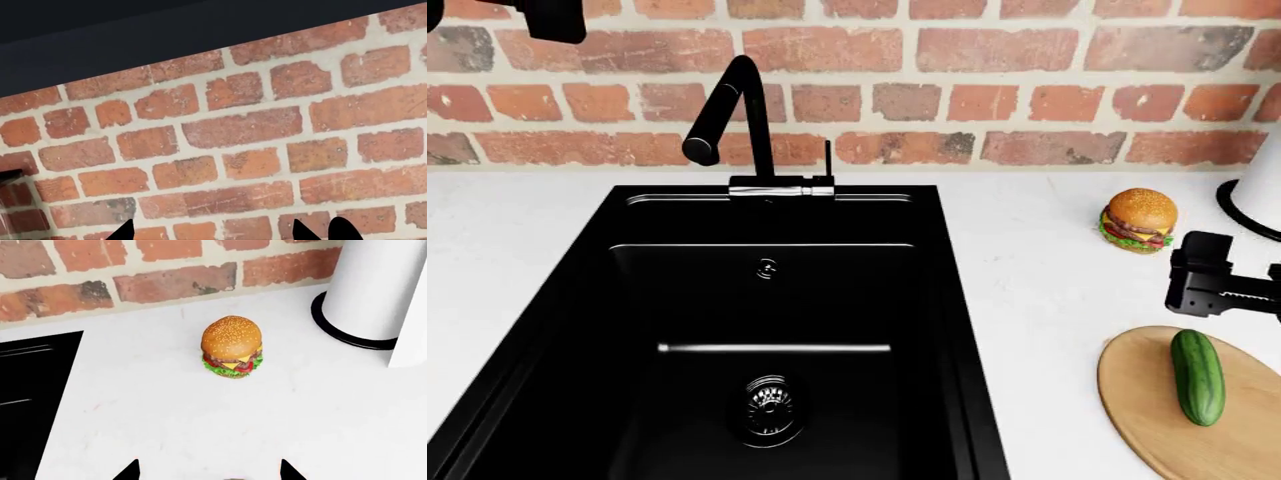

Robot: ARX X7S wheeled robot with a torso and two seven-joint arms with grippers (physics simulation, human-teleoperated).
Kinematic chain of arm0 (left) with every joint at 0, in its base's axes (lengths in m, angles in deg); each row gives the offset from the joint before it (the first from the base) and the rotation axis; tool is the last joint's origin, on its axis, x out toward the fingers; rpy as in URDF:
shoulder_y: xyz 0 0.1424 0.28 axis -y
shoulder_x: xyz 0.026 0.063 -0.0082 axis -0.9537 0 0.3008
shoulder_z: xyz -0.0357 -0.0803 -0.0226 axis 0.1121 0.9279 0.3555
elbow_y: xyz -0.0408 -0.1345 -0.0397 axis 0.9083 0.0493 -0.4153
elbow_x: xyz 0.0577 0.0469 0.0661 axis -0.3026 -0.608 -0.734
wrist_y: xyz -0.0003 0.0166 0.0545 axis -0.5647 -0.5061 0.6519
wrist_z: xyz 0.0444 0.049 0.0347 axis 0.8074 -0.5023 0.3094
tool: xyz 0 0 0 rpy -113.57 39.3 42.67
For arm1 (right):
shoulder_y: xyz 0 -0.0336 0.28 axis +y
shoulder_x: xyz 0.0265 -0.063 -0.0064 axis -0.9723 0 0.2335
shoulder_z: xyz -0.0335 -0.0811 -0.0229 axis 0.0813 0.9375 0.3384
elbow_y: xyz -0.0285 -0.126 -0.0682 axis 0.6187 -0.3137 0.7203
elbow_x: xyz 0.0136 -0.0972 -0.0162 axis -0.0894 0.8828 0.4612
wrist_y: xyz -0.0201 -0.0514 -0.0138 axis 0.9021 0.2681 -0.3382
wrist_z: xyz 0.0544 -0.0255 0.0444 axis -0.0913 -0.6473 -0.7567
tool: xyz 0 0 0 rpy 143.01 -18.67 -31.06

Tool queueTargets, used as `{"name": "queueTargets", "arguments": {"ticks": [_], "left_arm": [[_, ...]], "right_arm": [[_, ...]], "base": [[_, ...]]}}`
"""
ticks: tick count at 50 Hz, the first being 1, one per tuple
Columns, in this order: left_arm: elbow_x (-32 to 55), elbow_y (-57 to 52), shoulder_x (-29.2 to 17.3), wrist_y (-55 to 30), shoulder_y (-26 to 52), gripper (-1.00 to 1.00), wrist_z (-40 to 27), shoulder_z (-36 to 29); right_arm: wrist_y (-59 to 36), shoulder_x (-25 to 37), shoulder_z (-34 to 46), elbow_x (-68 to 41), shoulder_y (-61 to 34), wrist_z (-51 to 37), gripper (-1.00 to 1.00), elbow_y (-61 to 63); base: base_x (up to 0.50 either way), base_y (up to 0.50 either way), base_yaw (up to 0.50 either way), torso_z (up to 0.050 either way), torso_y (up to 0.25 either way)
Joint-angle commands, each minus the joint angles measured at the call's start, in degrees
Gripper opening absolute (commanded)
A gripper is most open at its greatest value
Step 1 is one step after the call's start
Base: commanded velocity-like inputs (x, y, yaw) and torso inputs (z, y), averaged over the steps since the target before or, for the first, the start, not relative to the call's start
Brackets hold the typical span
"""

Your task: Pick the pickle from the counter and place it in the sink. Then turn on the sink faucet.

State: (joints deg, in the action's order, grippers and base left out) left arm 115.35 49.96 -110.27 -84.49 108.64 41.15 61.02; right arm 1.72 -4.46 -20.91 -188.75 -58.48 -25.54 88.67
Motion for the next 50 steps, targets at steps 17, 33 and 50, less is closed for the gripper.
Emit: {"name": "queueTargets", "arguments": {"ticks": [17,33,50], "left_arm": [[-0.12,-0.04,-0.57,0.98,-0.39,1.0,0.31,-0.77],[-0.78,0.29,-1.15,1.97,-0.91,1.0,1.05,-1.17],[-0.24,-0.28,-1.4,2.29,-1.39,1.0,0.52,-1.35]], "right_arm": [[-0.13,1.0,0.87,-3.3,6.41,1.18,1.0,-0.71],[-0.64,2.59,1.77,-3.53,8.74,0.71,1.0,-0.9],[0.37,3.26,0.21,-0.91,11.81,3.25,1.0,-0.63]], "base": [[0.0,0.0,0.0,0.0,0.0],[0.0,0.0,0.0,0.0,0.0],[0.0,0.0,0.0,0.0,0.0]]}}
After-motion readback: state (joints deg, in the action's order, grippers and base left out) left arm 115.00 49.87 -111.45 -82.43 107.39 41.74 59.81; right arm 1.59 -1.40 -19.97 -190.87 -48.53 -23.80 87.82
